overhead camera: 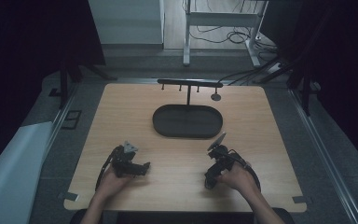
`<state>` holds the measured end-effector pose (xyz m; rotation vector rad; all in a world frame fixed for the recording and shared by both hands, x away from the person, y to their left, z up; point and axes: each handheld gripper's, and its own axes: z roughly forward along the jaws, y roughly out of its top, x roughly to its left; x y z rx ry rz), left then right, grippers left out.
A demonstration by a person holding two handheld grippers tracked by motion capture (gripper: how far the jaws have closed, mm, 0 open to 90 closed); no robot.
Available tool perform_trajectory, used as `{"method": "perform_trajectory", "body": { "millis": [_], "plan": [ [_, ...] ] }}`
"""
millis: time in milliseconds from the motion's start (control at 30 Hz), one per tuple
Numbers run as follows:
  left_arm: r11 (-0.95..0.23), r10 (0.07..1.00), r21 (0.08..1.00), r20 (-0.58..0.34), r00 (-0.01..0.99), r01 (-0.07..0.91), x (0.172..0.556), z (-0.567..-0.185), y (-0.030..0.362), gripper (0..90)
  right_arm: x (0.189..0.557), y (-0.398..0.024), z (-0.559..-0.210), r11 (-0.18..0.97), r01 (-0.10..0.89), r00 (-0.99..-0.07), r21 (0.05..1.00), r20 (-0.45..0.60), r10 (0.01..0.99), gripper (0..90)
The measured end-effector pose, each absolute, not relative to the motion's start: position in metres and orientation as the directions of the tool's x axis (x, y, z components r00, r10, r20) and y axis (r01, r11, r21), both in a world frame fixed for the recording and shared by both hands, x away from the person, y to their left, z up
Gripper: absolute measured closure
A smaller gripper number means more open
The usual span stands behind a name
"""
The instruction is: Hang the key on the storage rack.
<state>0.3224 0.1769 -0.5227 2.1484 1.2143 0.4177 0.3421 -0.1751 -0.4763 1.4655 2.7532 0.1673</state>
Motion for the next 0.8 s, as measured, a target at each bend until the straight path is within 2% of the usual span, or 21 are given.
{"method": "perform_trajectory", "body": {
  "millis": [100, 233, 367, 600, 800],
  "plan": [
    [-0.379, 0.850, 0.658, -0.031, 0.526, 0.651, 0.322, -0.523, 0.177, 0.0, 0.342, -0.186, -0.476, 0.542, 0.836, -0.546, 0.083, 0.031, 0.837, 9.9],
    [-0.379, 0.850, 0.658, -0.031, 0.526, 0.651, 0.322, -0.523, 0.177, 0.0, 0.341, -0.188, -0.474, 0.494, 0.860, -0.509, 0.129, 0.133, 0.850, 9.2],
    [-0.378, 0.850, 0.658, -0.032, 0.525, 0.651, 0.322, -0.523, 0.177, 0.0, 0.343, -0.174, -0.474, 0.513, 0.845, -0.531, 0.148, 0.135, 0.836, 9.0],
    [-0.378, 0.850, 0.658, -0.031, 0.526, 0.651, 0.322, -0.523, 0.177, 0.0, 0.339, -0.169, -0.482, 0.557, 0.827, -0.562, 0.078, 0.061, 0.825, 9.3],
    [-0.379, 0.850, 0.658, -0.031, 0.526, 0.651, 0.322, -0.523, 0.177, 0.0, 0.340, -0.195, -0.482, 0.536, 0.843, -0.538, 0.050, 0.031, 0.843, 13.9]
  ]
}}
